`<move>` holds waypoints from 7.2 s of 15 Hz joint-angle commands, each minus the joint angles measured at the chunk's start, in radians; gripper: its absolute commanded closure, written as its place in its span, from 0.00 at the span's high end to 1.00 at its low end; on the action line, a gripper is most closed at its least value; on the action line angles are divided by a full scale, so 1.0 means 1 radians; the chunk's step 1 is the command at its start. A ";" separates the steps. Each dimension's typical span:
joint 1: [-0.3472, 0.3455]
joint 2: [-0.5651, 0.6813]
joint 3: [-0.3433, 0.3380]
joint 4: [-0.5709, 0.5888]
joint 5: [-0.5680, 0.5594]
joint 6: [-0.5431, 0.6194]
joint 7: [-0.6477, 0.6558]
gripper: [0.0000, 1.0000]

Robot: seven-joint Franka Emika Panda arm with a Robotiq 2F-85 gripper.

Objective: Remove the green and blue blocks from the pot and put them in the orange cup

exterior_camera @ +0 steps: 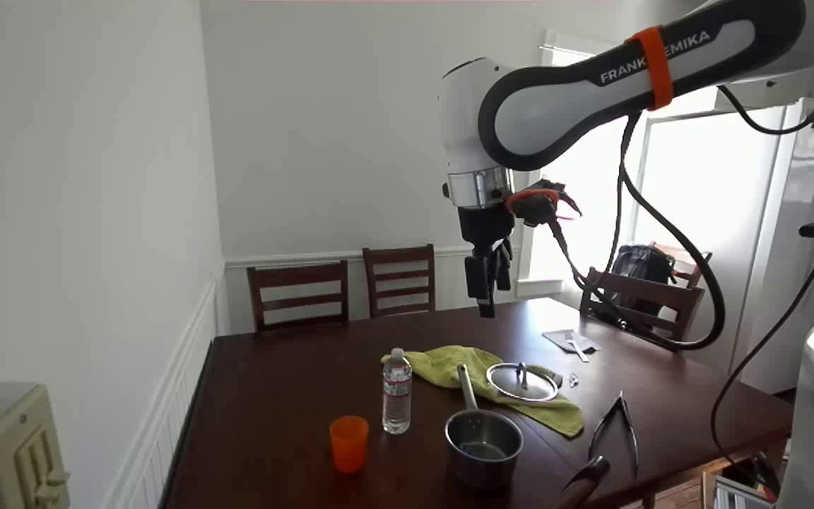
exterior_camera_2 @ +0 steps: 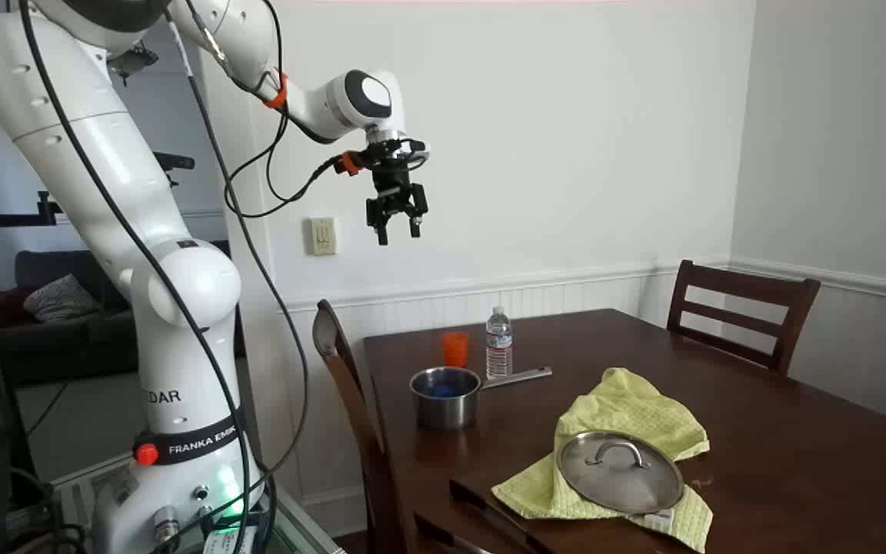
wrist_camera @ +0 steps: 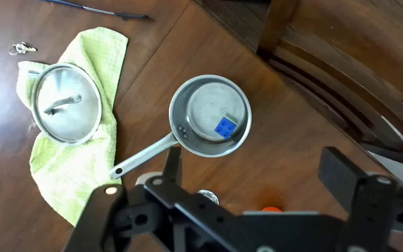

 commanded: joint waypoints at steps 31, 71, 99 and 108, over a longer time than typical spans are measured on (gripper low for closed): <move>0.042 0.325 -0.305 -0.370 0.172 0.915 -1.072 1.00; -0.122 0.756 -0.065 -0.267 0.191 1.295 -1.083 0.26; -0.074 0.573 -0.066 -0.120 0.294 1.043 -0.826 0.12; -0.006 0.852 -0.039 0.384 0.253 0.694 -0.478 0.12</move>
